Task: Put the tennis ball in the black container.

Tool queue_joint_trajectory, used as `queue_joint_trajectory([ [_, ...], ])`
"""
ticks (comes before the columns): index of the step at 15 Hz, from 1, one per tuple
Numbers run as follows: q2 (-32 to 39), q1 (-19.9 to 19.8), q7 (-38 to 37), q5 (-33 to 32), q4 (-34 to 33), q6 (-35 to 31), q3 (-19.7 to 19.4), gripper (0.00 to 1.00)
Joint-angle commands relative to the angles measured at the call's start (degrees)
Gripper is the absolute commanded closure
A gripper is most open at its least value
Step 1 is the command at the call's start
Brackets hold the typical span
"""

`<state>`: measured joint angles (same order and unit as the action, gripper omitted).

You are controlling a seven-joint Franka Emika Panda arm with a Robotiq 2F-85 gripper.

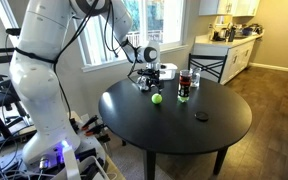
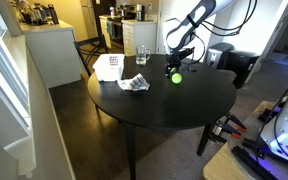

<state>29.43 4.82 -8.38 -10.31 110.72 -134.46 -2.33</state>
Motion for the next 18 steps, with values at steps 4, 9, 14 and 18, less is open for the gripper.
queue_joint_trajectory([
  [4, -6.28, 2.62, -1.41, -8.54, 6.84, -1.12, -2.61, 0.00],
  [9, -9.51, 1.35, -0.54, -11.00, 11.59, -5.99, -2.49, 0.00],
  [14, -8.25, -1.34, 1.39, -8.90, 17.24, -19.15, -2.86, 0.00],
  [18, -7.96, -3.73, 3.70, -7.28, 21.48, -32.39, -3.00, 0.00],
])
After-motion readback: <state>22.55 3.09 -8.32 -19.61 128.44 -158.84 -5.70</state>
